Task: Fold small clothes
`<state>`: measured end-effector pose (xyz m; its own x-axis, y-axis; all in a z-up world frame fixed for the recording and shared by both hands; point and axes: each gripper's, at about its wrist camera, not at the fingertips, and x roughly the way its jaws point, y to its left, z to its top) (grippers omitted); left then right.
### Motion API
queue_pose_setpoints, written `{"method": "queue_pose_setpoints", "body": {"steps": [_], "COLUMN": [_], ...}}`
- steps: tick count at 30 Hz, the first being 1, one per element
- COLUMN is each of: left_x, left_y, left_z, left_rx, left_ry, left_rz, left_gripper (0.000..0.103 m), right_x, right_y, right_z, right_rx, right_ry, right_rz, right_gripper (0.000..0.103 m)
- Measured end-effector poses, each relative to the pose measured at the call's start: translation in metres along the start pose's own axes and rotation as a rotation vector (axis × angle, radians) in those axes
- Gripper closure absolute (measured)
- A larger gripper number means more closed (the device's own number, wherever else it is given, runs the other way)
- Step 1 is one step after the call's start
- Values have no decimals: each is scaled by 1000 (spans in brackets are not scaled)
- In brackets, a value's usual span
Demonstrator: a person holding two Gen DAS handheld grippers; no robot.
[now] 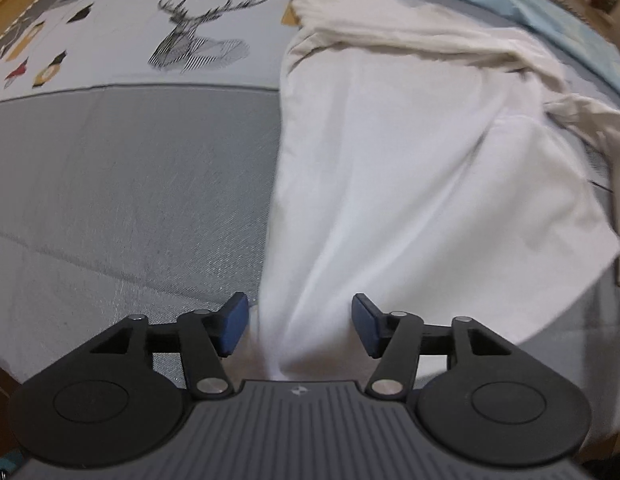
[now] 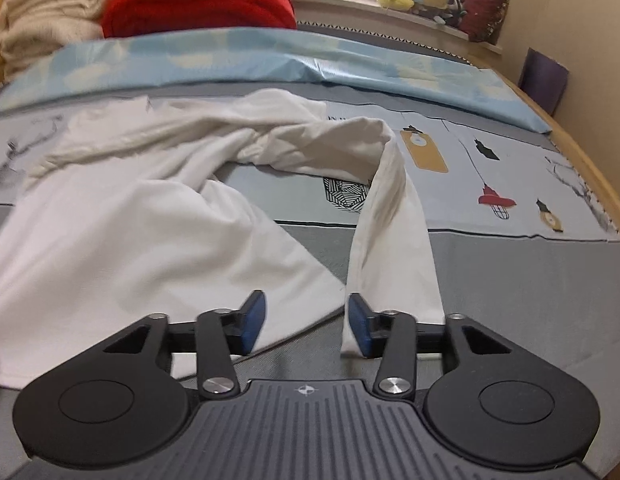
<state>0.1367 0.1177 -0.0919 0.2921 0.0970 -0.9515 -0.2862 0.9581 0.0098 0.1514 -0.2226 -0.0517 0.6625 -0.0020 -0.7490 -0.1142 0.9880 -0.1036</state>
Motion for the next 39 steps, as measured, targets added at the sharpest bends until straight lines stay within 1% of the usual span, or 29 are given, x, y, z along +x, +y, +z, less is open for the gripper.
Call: {"method": "queue_pose_setpoints", "body": {"steps": [2, 4, 5, 6, 12, 14, 15, 16, 17, 18, 19, 20, 21, 24, 25, 26, 29, 31, 32, 34, 36, 37, 38, 39], "left_x": [14, 19, 20, 23, 35, 37, 38, 38, 38, 37, 36, 33, 32, 24, 22, 21, 12, 7, 5, 8, 11, 12, 12, 9], "left_y": [3, 5, 5, 5, 3, 4, 3, 3, 3, 4, 4, 4, 4, 6, 7, 9, 11, 10, 9, 14, 21, 25, 28, 34], "left_z": [4, 12, 14, 16, 24, 26, 26, 27, 27, 27, 27, 27, 26, 24, 23, 23, 16, 11, 7, 4, -3, -6, -6, -8], "left_rx": [-20, -31, -21, -5, 56, 63, 66, 69, 71, 73, 77, 81, 83, 93, 94, 95, 118, 153, 181, 221, 253, 258, 248, 226], "left_ry": [51, 59, 58, 64, 89, 92, 93, 93, 92, 88, 81, 73, 67, 42, 34, 29, 15, 4, 5, 29, 70, 87, 100, 99], "left_rz": [19, -5, -13, -16, -35, -45, -52, -61, -70, -77, -83, -90, -93, -100, -99, -98, -106, -105, -90, -72, -57, -58, -63, -71], "left_gripper": [37, 37, 37, 37, 38, 43, 47, 53, 62, 67, 79, 90, 92, 96, 97, 97, 98, 98, 98, 98, 98, 97, 94, 93], "right_x": [14, 29, 35, 45, 95, 110, 114, 116, 117, 117, 116, 113, 110, 94, 86, 79, 55, 40, 33, 21, 14, 8, 2, -5], "right_y": [1, 2, 1, 1, 1, 0, -1, -2, -3, -5, -6, -6, -6, -22, -28, -35, -55, -70, -76, -86, -92, -96, -100, -104], "right_z": [3, 9, 11, 14, 21, 19, 18, 19, 20, 21, 21, 22, 22, 20, 18, 15, -1, -14, -21, -43, -66, -76, -80, -81], "right_rx": [-8, -11, -14, -17, -21, -15, -6, 3, 10, 24, 28, 18, 1, 52, 54, 48, 25, 12, 0, -57, -128, -156, -165, -160], "right_ry": [7, 9, 14, 19, 94, 134, 133, 127, 131, 134, 135, 133, 139, 167, 172, 181, 223, 261, 286, 373, 459, 482, 474, 448], "right_rz": [-7, -16, -20, -25, -42, -35, -33, -37, -32, -11, 11, 18, 15, 84, 94, 95, 107, 140, 162, 190, 194, 193, 197, 205], "right_gripper": [46, 39, 35, 33, 31, 29, 25, 25, 26, 39, 49, 81, 93, 95, 95, 98, 99, 99, 100, 100, 100, 100, 100, 100]}}
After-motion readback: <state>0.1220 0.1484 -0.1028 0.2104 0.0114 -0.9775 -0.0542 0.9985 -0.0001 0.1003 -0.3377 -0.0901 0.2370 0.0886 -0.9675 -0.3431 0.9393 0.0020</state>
